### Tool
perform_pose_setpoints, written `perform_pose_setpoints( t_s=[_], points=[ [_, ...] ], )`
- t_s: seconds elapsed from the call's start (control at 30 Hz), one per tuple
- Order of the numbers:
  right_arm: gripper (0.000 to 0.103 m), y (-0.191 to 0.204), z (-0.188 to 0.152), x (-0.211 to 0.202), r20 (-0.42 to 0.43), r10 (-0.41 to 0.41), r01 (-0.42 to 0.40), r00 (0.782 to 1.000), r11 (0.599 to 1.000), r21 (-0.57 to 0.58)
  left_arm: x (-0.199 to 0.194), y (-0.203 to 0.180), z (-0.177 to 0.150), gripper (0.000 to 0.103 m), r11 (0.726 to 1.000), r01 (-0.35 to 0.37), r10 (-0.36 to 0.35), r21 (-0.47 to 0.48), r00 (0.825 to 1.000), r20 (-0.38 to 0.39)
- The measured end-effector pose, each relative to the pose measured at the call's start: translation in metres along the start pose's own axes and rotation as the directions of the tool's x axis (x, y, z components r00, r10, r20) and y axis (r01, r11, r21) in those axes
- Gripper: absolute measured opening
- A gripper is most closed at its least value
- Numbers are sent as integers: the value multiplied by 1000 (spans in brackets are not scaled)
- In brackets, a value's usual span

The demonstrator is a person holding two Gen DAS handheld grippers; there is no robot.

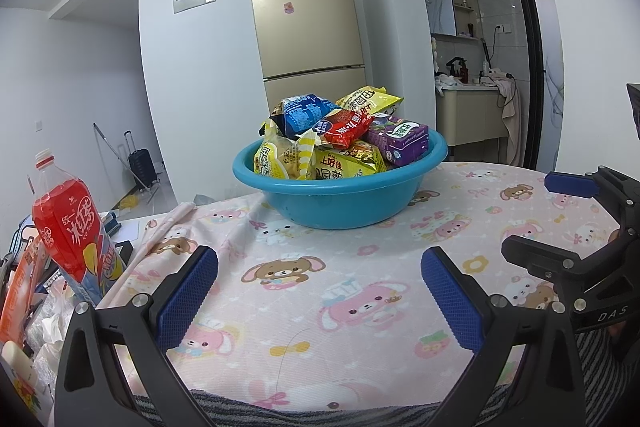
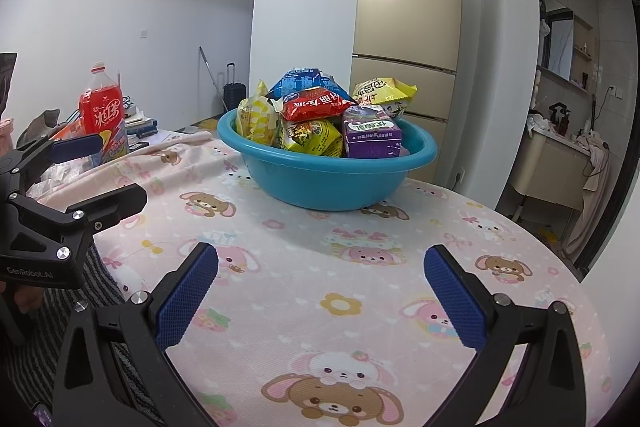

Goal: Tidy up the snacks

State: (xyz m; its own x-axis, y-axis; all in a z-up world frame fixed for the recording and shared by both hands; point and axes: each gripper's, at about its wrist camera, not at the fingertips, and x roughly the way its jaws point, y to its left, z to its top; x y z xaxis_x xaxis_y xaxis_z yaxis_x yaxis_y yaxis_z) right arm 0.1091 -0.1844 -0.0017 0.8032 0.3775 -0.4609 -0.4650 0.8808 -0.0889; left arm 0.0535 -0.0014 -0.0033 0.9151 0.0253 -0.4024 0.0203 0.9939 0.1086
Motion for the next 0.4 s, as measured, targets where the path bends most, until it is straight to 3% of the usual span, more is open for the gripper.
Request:
perform_pose_setpoints(
  t_s=[0.4],
  points=[
    [103,-1,0,2,-13,6,-6,1000,1000,10,3,2,-3,103,1000,-2,1,-7,1000,-9]
  ],
)
